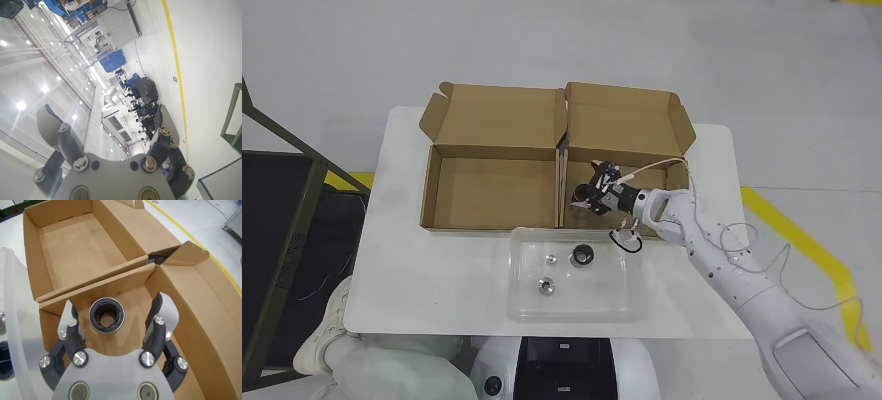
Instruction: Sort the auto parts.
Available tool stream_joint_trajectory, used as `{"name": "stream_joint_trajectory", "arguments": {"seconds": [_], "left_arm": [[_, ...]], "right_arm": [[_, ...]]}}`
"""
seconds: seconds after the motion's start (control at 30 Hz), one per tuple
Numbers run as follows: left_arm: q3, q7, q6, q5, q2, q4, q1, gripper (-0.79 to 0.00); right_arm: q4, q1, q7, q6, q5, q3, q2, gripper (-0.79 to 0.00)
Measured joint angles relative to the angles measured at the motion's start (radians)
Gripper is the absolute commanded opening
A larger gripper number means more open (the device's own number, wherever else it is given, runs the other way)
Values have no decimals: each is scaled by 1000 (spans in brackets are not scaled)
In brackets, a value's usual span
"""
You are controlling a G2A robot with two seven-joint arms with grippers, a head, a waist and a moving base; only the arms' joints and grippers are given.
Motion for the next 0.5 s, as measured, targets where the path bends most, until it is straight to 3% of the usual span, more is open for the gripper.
{"name": "stream_joint_trajectory", "arguments": {"seconds": [0.23,0.5], "left_arm": [[0,0,0,0,0,0,0,0],[0,0,0,0,0,0,0,0]], "right_arm": [[-149,-59,5,-12,-13,94,34,0],[-377,-198,56,-95,21,209,78,0]]}}
